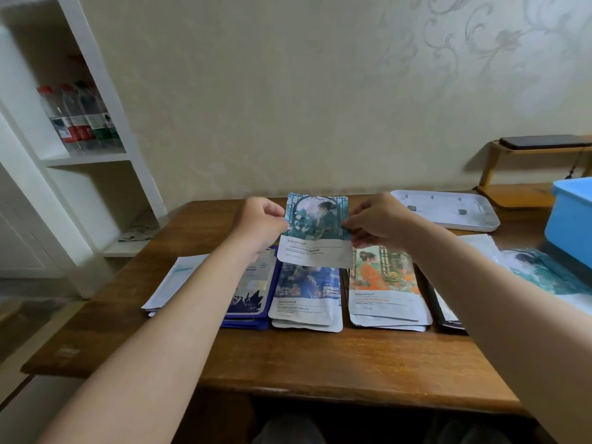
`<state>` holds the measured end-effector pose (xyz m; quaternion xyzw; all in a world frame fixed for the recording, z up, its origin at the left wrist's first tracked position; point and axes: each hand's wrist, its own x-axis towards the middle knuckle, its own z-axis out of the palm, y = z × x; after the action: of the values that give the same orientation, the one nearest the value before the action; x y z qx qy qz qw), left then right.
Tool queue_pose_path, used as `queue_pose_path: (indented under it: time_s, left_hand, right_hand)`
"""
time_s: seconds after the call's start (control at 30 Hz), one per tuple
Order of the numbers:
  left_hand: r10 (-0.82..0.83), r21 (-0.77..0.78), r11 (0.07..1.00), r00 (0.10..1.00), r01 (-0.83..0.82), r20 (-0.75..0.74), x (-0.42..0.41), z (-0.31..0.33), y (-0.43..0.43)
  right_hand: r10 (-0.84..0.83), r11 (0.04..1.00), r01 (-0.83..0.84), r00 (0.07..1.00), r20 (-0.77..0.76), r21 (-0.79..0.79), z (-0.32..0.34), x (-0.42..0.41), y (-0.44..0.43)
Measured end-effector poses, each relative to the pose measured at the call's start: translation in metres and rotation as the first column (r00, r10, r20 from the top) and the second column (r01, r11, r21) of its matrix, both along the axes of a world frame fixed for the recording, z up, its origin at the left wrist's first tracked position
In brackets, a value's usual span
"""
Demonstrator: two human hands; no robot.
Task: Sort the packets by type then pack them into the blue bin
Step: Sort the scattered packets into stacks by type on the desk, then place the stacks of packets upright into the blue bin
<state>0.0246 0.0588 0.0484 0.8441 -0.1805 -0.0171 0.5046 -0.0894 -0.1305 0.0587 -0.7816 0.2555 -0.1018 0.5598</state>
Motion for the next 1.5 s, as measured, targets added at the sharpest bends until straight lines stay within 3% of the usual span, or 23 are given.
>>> queue_pose_path:
  time_s: [0.13, 0.27, 0.5, 0.67, 0.97, 1.1, 1.27, 1.4, 1.5]
  left_hand:
    - [-0.042, -0.060, 0.997, 0.997, 0.038, -0.060, -0.010, -0.002, -0.009]
    - [-0.197, -0.185, 0.969, 0.966, 0.166, -0.165, -0.034, 0.005, -0.054]
    - [-0.538, -0.226, 0.836, 0.828, 0.500, -0.157, -0.134, 0.018, -0.186]
    - [-0.610, -0.078, 0.791, 0.775, 0.606, -0.167, -0.189, 0.011, -0.249]
    - [-0.636, 0.338, 0.691, 0.760, 0.639, -0.134, -0.215, -0.005, -0.281]
    - [-0.656, 0.402, 0.645, 0.741, 0.650, -0.144, -0.214, -0.007, -0.285]
    - [-0.646, 0.419, 0.650, 0.752, 0.634, -0.134, -0.210, -0.016, -0.289]
    - [-0.732, 0.496, 0.542, 0.671, 0.678, -0.117, -0.220, -0.025, -0.293]
    - [-0.791, 0.639, 0.390, 0.596, 0.663, -0.136, -0.231, -0.032, -0.301]
  right_hand:
    - [-0.038, 0.999, 0.038, 0.999, 0.005, -0.023, -0.001, -0.014, -0.007]
    - [-0.167, 0.981, 0.170, 0.985, 0.047, -0.096, 0.010, -0.055, -0.040]
    - [-0.499, 0.804, 0.495, 0.863, 0.078, -0.331, 0.024, -0.176, -0.134]
    - [-0.604, 0.693, 0.557, 0.795, 0.054, -0.459, 0.012, -0.245, -0.168]
    - [-0.597, 0.680, 0.506, 0.802, 0.000, -0.531, -0.035, -0.247, -0.195]
    - [-0.610, 0.670, 0.467, 0.790, -0.068, -0.577, -0.060, -0.237, -0.200]
    - [-0.596, 0.682, 0.430, 0.795, -0.110, -0.592, -0.081, -0.231, -0.203]
    - [-0.567, 0.704, 0.404, 0.814, -0.121, -0.584, -0.082, -0.231, -0.207]
    - [-0.548, 0.733, 0.359, 0.815, -0.189, -0.578, -0.083, -0.230, -0.210]
